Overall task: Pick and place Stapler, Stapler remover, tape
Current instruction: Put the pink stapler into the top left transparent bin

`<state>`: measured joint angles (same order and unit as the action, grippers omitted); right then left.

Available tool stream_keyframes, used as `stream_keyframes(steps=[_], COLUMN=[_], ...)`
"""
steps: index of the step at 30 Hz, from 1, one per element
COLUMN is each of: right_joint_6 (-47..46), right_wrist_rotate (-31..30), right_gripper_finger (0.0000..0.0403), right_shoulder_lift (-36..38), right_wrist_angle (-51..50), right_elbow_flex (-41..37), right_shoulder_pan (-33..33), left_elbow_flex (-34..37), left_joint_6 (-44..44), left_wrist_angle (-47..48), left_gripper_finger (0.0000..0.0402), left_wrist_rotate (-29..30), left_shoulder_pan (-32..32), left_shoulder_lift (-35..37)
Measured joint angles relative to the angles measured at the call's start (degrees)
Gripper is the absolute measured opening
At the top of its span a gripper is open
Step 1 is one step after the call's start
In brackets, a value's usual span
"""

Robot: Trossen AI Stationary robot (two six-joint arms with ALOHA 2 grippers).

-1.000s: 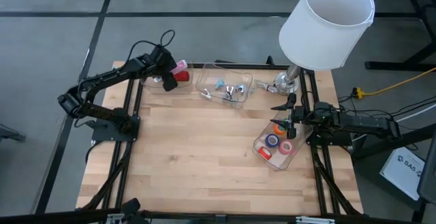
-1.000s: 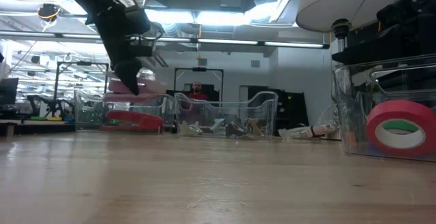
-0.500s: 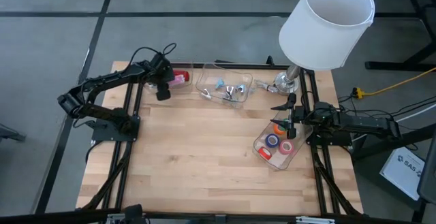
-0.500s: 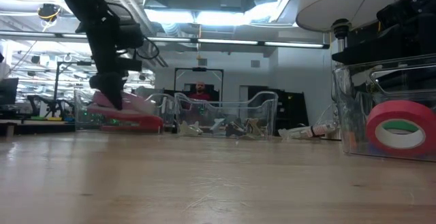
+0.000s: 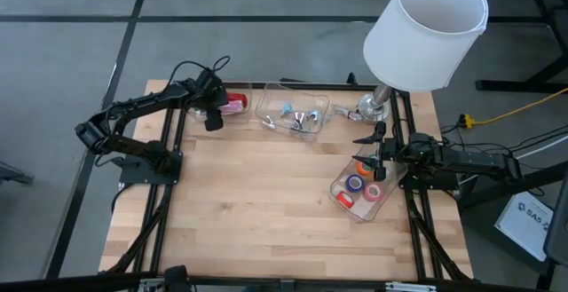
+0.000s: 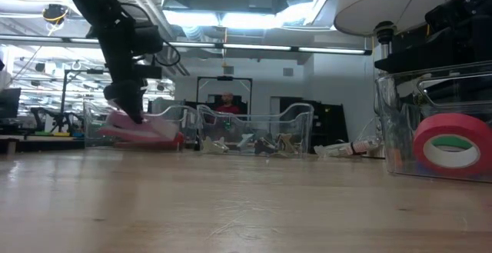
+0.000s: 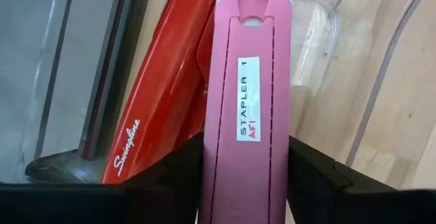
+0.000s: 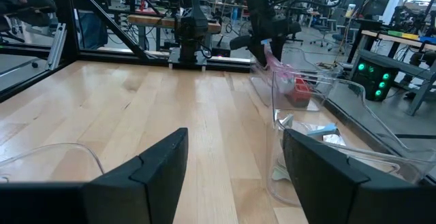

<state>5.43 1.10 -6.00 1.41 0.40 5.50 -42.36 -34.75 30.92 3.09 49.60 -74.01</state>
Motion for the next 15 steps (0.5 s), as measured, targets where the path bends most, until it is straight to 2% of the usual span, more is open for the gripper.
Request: stream_keyframes(steps=[9,15], right_joint_6=[0.0,0.0], right_wrist_rotate=[0.0,0.0], right_gripper_finger=[0.0239,0.0239], right_shoulder_lift=[0.0,0.0], right_wrist_angle=[0.0,0.0], right_elbow_flex=[0.0,0.0], right_shoulder_pan=[0.0,0.0], left_elbow_flex=[0.0,0.0], left_joint_6=[0.5,3.2], left_wrist_angle=[-2.5,-5.1], left_gripper_finger=[0.0168,0.0188], left_wrist_rotate=[2.0,4.9], left_shoulder_pan=[0.0,0.0], left_shoulder_lift=[0.0,0.0])
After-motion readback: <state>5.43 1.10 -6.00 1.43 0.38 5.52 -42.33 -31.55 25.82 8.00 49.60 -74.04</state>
